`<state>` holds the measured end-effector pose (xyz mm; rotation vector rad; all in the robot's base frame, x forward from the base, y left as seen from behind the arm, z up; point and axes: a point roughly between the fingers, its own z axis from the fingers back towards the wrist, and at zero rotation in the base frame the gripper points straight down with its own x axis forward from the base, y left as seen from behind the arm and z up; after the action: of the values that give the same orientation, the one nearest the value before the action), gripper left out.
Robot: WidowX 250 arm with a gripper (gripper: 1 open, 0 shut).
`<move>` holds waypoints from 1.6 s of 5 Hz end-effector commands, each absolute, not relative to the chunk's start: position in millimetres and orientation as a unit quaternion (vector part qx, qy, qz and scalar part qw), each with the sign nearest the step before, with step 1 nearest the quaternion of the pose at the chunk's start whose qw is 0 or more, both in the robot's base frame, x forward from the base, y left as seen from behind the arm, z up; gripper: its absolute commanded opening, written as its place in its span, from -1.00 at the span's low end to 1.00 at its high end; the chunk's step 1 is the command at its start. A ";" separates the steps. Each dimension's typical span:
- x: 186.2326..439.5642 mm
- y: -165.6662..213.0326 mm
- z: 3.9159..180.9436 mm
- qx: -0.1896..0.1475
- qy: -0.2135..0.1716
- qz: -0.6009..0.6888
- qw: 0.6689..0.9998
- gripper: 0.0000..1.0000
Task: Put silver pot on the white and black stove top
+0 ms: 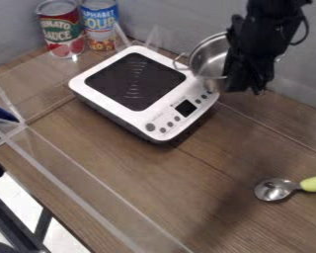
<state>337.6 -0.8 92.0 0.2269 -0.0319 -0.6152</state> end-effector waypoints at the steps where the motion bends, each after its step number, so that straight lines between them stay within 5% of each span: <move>1: 341.7 -4.7 103.0 0.115 -0.041 -0.309 0.943 -1.00; 8: 358.5 4.4 116.3 0.130 -0.060 -0.317 0.937 -1.00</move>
<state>349.5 0.2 96.0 0.2410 -0.0612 -0.6626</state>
